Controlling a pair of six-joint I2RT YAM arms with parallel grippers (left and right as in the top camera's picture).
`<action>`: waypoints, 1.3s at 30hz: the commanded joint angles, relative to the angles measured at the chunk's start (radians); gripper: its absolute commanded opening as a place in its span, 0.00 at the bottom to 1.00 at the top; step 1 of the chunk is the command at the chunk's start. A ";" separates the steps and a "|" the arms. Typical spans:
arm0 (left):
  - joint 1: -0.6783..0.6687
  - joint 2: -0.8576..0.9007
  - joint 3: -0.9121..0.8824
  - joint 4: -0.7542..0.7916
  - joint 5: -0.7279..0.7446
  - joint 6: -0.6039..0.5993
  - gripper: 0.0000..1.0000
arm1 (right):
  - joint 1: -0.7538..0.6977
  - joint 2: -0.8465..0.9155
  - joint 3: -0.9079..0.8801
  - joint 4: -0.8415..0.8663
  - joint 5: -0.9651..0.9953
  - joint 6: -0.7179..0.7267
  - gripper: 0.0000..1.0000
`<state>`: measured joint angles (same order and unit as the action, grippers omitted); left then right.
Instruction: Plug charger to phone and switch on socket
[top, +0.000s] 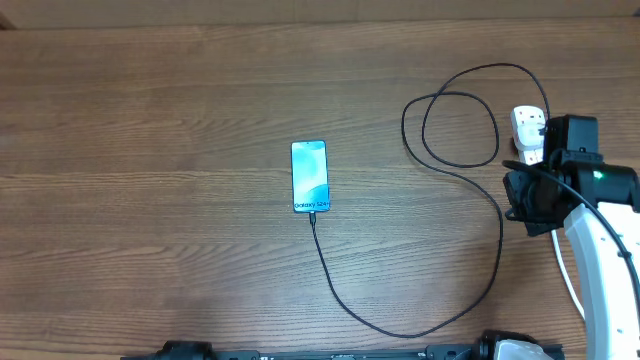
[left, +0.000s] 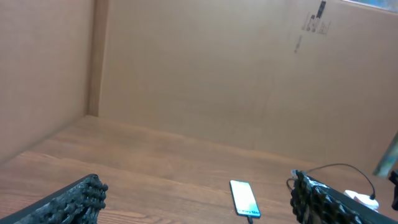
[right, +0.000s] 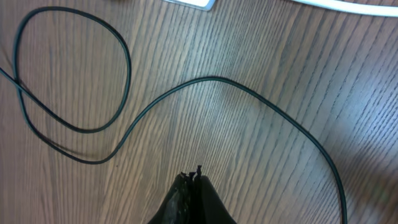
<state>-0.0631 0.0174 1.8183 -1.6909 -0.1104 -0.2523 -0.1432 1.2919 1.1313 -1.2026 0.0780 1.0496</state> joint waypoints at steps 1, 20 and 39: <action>0.012 -0.013 0.001 0.002 -0.012 0.012 1.00 | -0.004 0.026 0.008 0.008 0.010 -0.016 0.04; 0.012 -0.013 0.001 0.002 -0.012 0.012 1.00 | -0.206 0.152 0.010 0.090 -0.141 -0.163 0.04; 0.010 -0.013 0.001 0.002 -0.012 0.012 1.00 | -0.206 0.330 0.194 0.085 -0.123 -0.222 0.04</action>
<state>-0.0582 0.0166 1.8194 -1.6909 -0.1101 -0.2523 -0.3462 1.5913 1.2472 -1.1049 -0.0628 0.8433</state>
